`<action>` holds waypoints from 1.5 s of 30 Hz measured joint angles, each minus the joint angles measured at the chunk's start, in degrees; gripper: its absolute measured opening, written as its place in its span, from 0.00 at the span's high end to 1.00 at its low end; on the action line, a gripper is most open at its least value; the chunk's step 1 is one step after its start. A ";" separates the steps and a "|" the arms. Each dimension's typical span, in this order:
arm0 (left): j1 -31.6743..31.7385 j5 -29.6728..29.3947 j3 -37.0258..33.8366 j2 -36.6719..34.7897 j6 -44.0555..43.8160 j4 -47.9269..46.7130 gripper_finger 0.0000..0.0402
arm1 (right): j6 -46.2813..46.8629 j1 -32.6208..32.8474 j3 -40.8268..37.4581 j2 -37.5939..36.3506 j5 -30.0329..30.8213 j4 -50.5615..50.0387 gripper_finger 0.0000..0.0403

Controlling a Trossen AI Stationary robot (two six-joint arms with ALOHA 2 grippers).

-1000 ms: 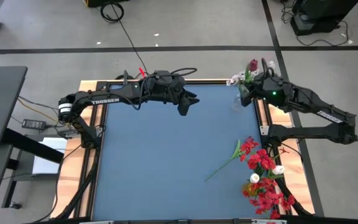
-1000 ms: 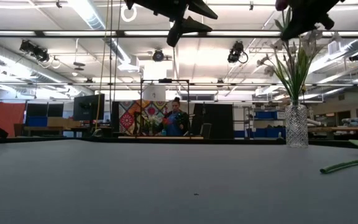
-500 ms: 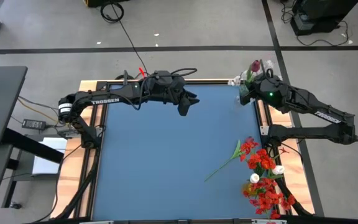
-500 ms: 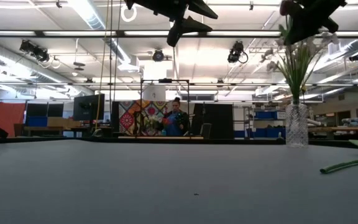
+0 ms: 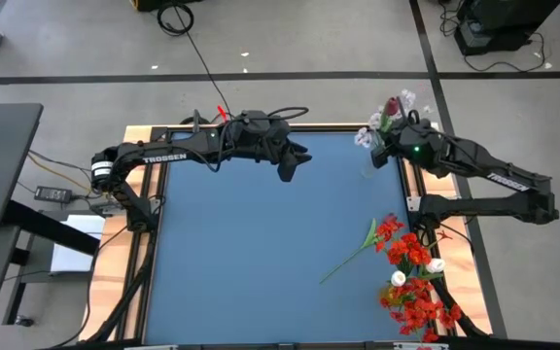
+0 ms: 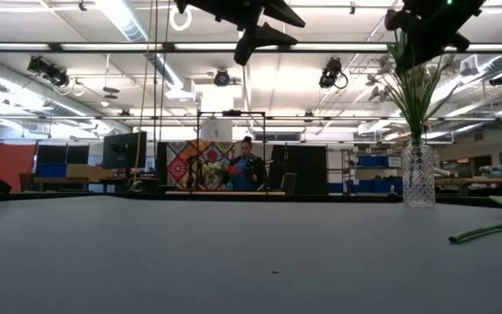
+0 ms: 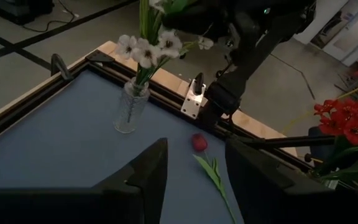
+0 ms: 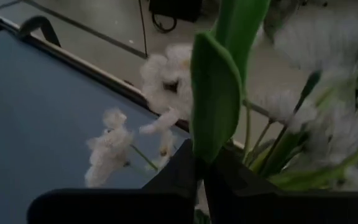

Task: Sort flowers into vase by color
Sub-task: Put the left dark red flower into the transparent vase, then put the dark red flower into the transparent vase

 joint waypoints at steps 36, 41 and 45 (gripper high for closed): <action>-4.17 -2.42 0.04 3.84 2.62 -4.86 0.58 | 12.64 -3.97 19.53 2.40 -23.26 -26.75 0.38; -9.73 -0.79 0.02 10.68 6.94 1.66 0.58 | 13.90 -4.07 29.17 2.58 -25.37 -28.42 0.41; -13.44 -1.10 0.02 16.58 5.68 11.30 0.58 | 13.88 -4.07 34.72 2.56 -27.57 -26.69 0.43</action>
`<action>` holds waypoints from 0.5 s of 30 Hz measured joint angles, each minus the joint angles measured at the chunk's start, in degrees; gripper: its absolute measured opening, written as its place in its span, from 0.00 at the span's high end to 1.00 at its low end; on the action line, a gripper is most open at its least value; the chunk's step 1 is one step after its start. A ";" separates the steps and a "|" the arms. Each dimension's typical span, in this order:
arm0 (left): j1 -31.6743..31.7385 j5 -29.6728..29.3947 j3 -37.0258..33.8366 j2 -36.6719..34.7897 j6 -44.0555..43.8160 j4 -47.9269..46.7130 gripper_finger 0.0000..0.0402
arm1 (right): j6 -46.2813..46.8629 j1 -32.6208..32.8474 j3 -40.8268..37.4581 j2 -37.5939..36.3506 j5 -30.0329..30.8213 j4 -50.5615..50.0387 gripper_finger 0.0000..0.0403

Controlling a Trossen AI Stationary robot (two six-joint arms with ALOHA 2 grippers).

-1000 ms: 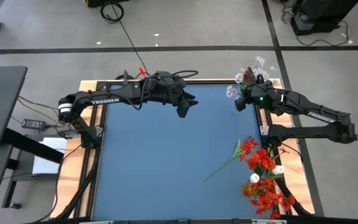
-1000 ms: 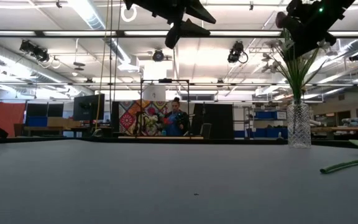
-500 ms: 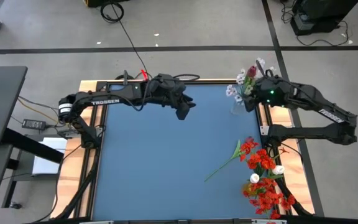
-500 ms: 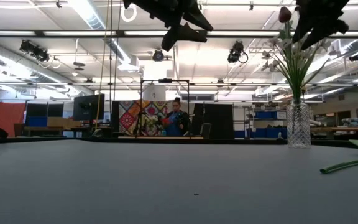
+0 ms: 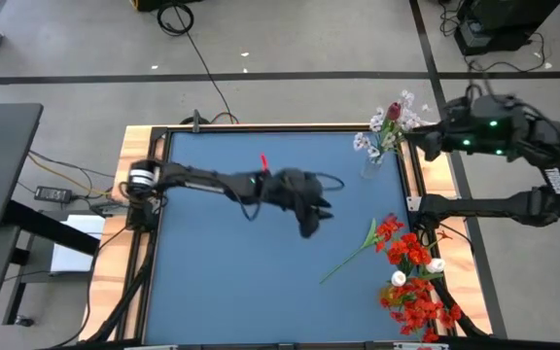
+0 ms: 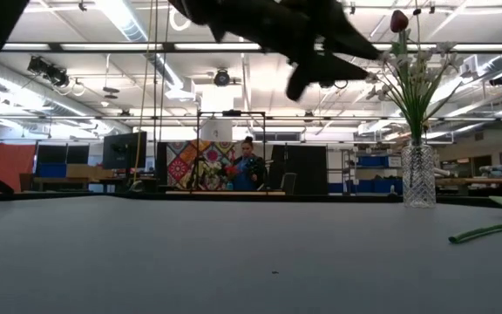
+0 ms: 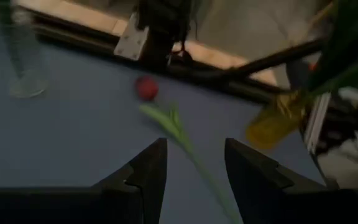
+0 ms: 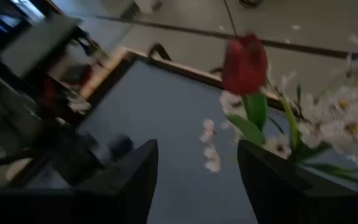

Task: Sort flowers into vase by color
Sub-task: Put the dark red flower into the transparent vase

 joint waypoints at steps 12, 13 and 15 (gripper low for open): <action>-9.75 -12.42 0.00 18.34 -1.87 26.00 0.59 | -1.90 0.00 3.17 1.28 -4.28 -3.50 0.45; -10.41 -13.71 0.00 19.23 -1.79 26.73 0.60 | -2.41 0.00 3.17 1.47 -4.28 -3.92 0.45; -11.62 -16.06 0.00 20.58 -1.89 27.24 0.61 | -3.60 0.00 3.17 1.87 -4.23 -4.59 0.45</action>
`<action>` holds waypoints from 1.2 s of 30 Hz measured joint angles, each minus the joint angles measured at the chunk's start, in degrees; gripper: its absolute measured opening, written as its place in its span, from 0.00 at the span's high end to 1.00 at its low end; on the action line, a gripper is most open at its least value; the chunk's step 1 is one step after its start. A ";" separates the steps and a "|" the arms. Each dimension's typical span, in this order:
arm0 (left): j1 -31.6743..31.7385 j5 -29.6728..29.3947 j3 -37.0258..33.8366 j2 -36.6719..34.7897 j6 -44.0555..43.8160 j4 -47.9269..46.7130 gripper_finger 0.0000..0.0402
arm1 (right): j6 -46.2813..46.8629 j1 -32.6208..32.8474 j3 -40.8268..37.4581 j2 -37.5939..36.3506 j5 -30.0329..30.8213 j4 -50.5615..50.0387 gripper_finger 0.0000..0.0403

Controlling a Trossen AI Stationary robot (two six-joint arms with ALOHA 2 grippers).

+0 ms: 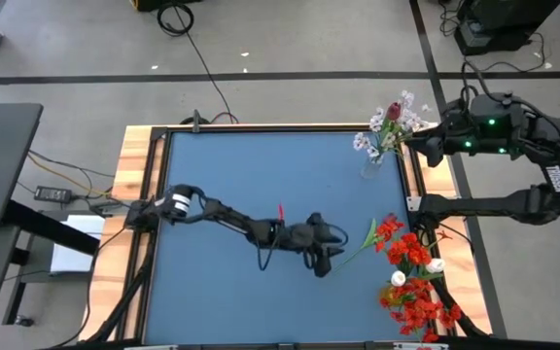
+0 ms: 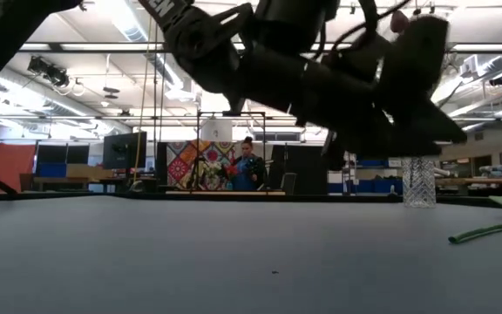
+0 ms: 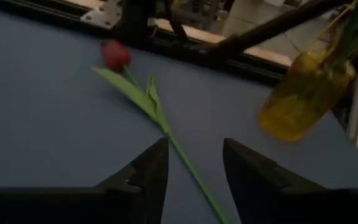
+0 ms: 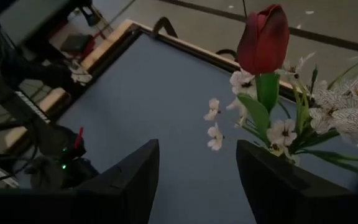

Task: Sort flowers into vase by color
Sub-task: Put the dark red flower into the transparent vase

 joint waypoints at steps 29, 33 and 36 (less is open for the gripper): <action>-5.91 -7.87 11.13 11.17 -1.33 -20.30 0.89 | -2.32 0.07 -0.07 2.18 -4.63 -0.03 0.45; -5.77 -8.08 10.91 10.34 -4.70 -22.35 0.97 | -1.32 0.07 -0.07 0.68 -4.11 -0.05 0.45; -5.58 -8.11 10.63 8.44 -3.30 -22.36 0.98 | -1.13 0.07 -0.07 -0.14 -3.93 -0.03 0.46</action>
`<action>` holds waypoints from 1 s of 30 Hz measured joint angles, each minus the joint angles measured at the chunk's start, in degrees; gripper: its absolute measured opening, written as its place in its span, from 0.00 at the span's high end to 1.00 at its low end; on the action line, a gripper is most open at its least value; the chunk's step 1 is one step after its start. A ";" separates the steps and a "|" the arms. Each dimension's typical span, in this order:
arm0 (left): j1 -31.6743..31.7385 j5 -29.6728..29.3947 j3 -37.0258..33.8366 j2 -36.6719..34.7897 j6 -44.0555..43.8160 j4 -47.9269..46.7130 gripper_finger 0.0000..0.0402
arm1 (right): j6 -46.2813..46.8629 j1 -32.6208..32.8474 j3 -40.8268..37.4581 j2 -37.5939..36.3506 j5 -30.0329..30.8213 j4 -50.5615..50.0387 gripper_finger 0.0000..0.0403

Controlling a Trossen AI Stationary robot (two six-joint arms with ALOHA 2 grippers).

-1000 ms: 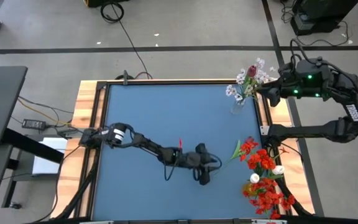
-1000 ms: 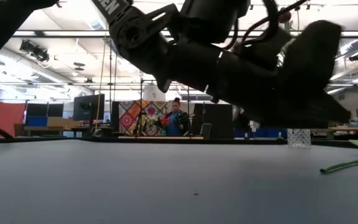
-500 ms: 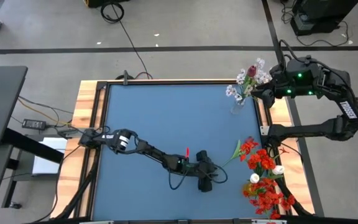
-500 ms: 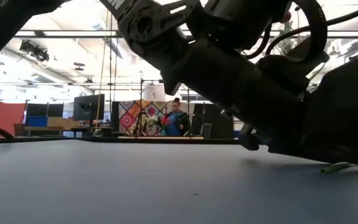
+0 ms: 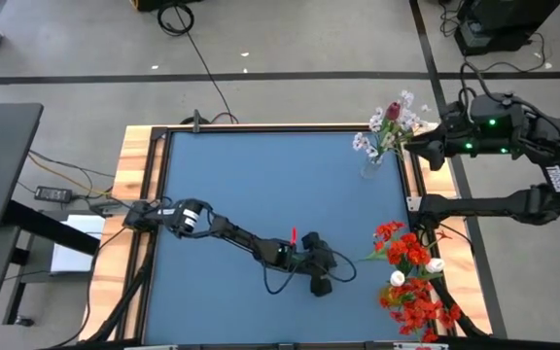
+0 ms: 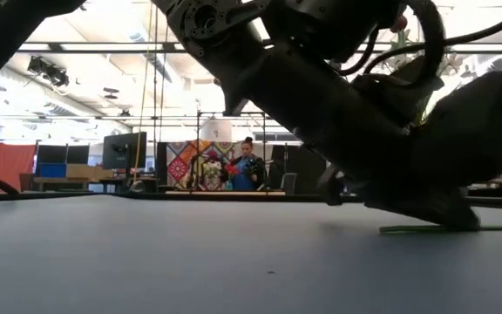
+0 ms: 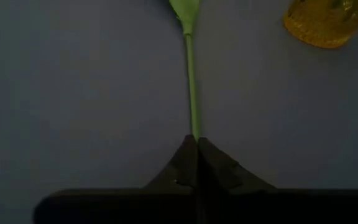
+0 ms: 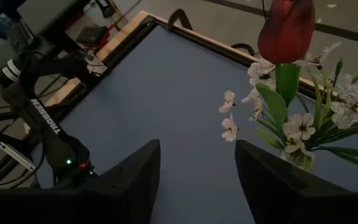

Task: Sort flowers into vase by color
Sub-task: Put the dark red flower into the transparent vase

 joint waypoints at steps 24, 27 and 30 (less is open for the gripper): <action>16.49 19.14 -0.29 -36.80 12.82 -20.51 1.00 | 2.80 0.02 0.00 -4.39 -2.70 4.99 0.48; 19.05 23.15 -0.23 -39.79 13.74 -18.67 1.00 | 2.81 0.02 0.00 -6.68 -4.92 12.79 0.48; 21.52 26.35 -0.21 -41.26 13.87 -14.99 1.00 | 3.16 0.02 0.01 -9.17 -4.92 21.73 0.48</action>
